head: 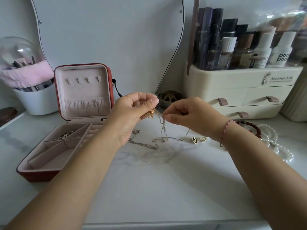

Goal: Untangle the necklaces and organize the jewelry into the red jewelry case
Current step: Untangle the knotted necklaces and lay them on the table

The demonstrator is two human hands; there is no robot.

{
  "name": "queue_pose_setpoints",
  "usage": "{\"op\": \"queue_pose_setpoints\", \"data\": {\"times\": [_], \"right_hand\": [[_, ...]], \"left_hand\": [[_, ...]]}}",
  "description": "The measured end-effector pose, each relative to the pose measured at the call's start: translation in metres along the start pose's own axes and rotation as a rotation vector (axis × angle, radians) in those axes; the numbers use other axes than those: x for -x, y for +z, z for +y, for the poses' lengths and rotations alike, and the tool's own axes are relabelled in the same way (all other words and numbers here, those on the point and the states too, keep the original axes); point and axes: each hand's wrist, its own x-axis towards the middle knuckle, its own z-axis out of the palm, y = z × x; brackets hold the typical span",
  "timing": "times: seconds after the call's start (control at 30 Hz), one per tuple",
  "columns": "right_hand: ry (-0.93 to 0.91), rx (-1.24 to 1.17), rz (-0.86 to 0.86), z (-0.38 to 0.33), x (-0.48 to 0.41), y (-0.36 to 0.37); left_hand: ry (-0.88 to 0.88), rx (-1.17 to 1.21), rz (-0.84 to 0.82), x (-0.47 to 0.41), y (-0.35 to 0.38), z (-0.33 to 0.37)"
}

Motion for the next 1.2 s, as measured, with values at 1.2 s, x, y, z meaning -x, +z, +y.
{"op": "queue_pose_setpoints", "data": {"times": [1.2], "right_hand": [[-0.081,-0.936,0.076,-0.011,-0.002,0.000]], "left_hand": [[-0.190,-0.082,-0.386,0.006,0.006,-0.001]]}}
